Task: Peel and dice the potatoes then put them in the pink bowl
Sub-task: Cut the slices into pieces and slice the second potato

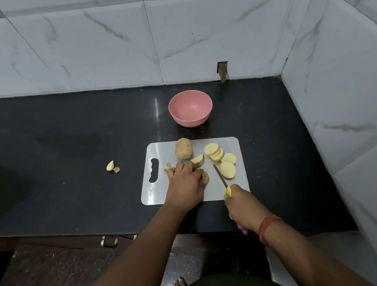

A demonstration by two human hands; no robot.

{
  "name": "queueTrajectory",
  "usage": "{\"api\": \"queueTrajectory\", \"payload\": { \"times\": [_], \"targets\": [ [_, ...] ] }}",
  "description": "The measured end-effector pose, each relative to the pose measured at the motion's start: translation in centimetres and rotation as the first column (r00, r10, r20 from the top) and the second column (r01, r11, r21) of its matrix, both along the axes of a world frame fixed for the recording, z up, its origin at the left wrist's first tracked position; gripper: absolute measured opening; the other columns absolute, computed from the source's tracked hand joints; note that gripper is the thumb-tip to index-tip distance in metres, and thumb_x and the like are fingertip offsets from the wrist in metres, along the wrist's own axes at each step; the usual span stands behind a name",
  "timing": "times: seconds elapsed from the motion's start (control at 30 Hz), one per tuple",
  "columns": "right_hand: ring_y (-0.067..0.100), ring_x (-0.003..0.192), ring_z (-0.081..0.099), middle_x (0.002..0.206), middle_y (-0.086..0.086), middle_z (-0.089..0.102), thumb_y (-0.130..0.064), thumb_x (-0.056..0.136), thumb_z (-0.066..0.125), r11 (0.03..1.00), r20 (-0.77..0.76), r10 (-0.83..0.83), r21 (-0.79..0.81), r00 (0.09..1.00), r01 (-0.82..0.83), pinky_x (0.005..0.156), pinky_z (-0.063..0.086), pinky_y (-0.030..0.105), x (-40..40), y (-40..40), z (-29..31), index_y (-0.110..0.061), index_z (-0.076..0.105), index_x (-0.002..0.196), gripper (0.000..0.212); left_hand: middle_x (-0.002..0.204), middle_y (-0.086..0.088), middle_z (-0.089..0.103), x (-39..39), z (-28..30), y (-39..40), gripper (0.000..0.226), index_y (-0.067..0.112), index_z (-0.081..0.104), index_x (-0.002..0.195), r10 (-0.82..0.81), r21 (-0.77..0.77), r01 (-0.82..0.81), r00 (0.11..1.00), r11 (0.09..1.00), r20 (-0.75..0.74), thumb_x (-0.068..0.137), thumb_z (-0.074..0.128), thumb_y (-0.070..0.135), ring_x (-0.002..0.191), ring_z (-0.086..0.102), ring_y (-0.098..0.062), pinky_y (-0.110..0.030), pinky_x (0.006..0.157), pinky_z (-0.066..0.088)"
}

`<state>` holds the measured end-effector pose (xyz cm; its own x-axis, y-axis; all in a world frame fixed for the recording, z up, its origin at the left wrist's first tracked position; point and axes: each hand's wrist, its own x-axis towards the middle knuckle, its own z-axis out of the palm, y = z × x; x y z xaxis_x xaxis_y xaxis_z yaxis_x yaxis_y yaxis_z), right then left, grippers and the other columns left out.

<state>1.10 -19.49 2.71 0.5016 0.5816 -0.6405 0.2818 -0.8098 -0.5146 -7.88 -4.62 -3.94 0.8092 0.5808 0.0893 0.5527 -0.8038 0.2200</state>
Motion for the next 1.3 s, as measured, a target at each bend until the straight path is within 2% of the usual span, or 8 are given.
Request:
{"api": "queueTrajectory", "payload": {
  "times": [0.13, 0.37, 0.53, 0.7, 0.8, 0.93, 1.17, 1.3],
  "targets": [
    [0.018, 0.051, 0.048, 0.091, 0.011, 0.055, -0.027, 0.100, 0.030, 1.000, -0.015, -0.026, -0.010, 1.000, 0.026, 0.042, 0.041, 0.023, -0.2, 0.2, -0.1, -0.015, 0.038, 0.107, 0.016, 0.119, 0.003, 0.050, 1.1, 0.3, -0.1, 0.029, 0.026, 0.066, 0.117, -0.012, -0.023, 0.012, 1.000, 1.000, -0.010, 0.097, 0.052, 0.041, 0.114, 0.038, -0.020, -0.039, 0.090, 0.024],
    [0.018, 0.053, 0.051, 0.099, 0.013, 0.060, -0.021, 0.099, 0.031, 1.000, 0.009, 0.002, -0.025, 1.000, -0.002, 0.041, 0.041, 0.022, 0.0, 0.7, 0.1, -0.014, 0.037, 0.111, 0.015, 0.120, 0.006, 0.054, 0.8, 0.1, 0.0, 0.030, 0.025, 0.066, 0.120, -0.032, -0.002, 0.032, 0.999, 0.999, -0.007, 0.096, 0.052, 0.038, 0.112, 0.041, -0.020, -0.038, 0.086, 0.025],
    [0.018, 0.054, 0.051, 0.094, 0.010, 0.058, -0.018, 0.098, 0.030, 0.998, -0.026, -0.015, -0.059, 1.000, 0.013, 0.041, 0.039, 0.020, 0.0, 1.8, -0.1, -0.018, 0.031, 0.129, 0.031, 0.118, 0.005, 0.053, 0.9, 0.0, 0.0, 0.029, 0.025, 0.066, 0.118, -0.029, -0.015, 0.029, 0.999, 0.999, -0.017, 0.098, 0.050, 0.037, 0.111, 0.040, -0.020, -0.038, 0.087, 0.026],
    [0.027, 0.060, 0.055, 0.097, 0.017, 0.060, -0.013, 0.098, 0.028, 1.000, -0.031, -0.023, -0.012, 0.999, 0.023, 0.056, 0.047, 0.034, -0.1, 2.2, -0.2, -0.013, 0.037, 0.116, 0.020, 0.117, 0.005, 0.051, 1.0, 0.0, -0.1, 0.030, 0.024, 0.064, 0.120, -0.007, -0.021, 0.006, 1.000, 1.000, -0.008, 0.097, 0.050, 0.038, 0.111, 0.039, -0.020, -0.037, 0.085, 0.024],
    [0.027, 0.062, 0.054, 0.093, 0.012, 0.056, -0.011, 0.099, 0.026, 0.998, -0.052, -0.058, -0.022, 0.997, 0.057, 0.059, 0.048, 0.034, -0.2, 2.3, -0.4, -0.013, 0.038, 0.114, 0.019, 0.117, 0.004, 0.050, 0.9, -0.1, -0.2, 0.032, 0.024, 0.062, 0.121, -0.004, -0.020, 0.004, 1.000, 1.000, -0.014, 0.097, 0.050, 0.041, 0.112, 0.038, -0.020, -0.037, 0.087, 0.026],
    [0.023, 0.055, 0.052, 0.092, 0.011, 0.056, -0.010, 0.097, 0.031, 1.000, 0.008, 0.019, -0.025, 1.000, -0.019, 0.047, 0.044, 0.028, -0.2, 2.1, -0.6, -0.014, 0.038, 0.110, 0.015, 0.115, 0.003, 0.048, 1.0, -0.1, -0.2, 0.033, 0.024, 0.063, 0.122, 0.004, -0.027, -0.004, 1.000, 1.000, -0.021, 0.098, 0.049, 0.042, 0.112, 0.038, -0.020, -0.037, 0.085, 0.024],
    [0.023, 0.054, 0.057, 0.090, 0.010, 0.057, -0.014, 0.099, 0.033, 0.996, 0.079, 0.083, -0.019, 0.993, -0.082, 0.043, 0.047, 0.028, -0.2, 1.8, -0.9, -0.014, 0.040, 0.107, 0.011, 0.119, 0.002, 0.049, 1.1, -0.3, -0.2, 0.038, 0.028, 0.061, 0.130, 0.043, -0.073, -0.045, 0.999, 0.996, -0.034, 0.098, 0.051, 0.046, 0.117, 0.038, -0.022, -0.040, 0.093, 0.029],
    [0.022, 0.048, 0.054, 0.083, 0.008, 0.055, -0.010, 0.097, 0.034, 0.992, 0.121, 0.124, -0.029, 0.985, -0.121, 0.035, 0.040, 0.023, -0.2, 2.0, -1.4, -0.012, 0.040, 0.103, 0.008, 0.119, 0.002, 0.048, 1.2, -0.2, -0.3, 0.037, 0.029, 0.061, 0.129, 0.064, -0.100, -0.066, 0.998, 0.993, -0.026, 0.097, 0.053, 0.046, 0.117, 0.038, -0.022, -0.041, 0.093, 0.028]
  ]
}}
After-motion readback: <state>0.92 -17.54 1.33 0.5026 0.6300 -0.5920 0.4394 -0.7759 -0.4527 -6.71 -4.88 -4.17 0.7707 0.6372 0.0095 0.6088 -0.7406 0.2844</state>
